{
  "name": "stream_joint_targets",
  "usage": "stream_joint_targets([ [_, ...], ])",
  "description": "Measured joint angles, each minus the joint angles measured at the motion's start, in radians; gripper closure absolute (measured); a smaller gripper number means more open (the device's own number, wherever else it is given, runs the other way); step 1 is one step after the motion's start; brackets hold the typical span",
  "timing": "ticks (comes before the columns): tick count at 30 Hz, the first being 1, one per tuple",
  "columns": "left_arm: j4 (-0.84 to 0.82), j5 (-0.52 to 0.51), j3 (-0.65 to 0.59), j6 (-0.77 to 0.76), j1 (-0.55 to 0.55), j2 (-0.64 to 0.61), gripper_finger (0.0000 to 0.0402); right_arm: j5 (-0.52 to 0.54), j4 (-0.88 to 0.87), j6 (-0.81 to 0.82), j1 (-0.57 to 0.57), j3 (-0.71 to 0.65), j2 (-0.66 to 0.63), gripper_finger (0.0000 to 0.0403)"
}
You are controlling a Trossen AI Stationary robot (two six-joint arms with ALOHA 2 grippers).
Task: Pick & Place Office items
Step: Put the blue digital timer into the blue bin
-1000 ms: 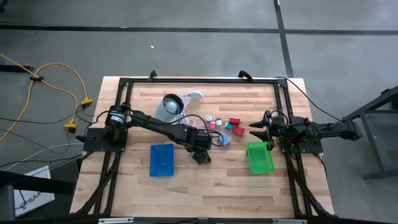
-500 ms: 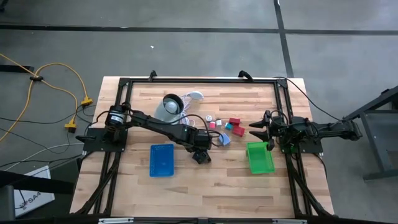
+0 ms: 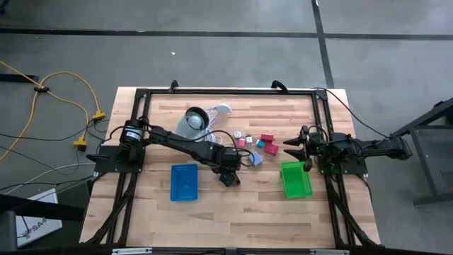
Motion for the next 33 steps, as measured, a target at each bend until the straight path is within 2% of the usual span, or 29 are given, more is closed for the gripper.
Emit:
stream_joint_targets([
  [22,0.0,0.0,0.0,0.003,0.0,0.0,0.0154,0.0,0.0,0.0,0.0,0.0,0.0,0.025],
  [33,0.001,0.0,0.0,0.003,0.0,0.0,0.0209,0.0,0.0,0.0,0.0,0.0,0.0,0.025],
])
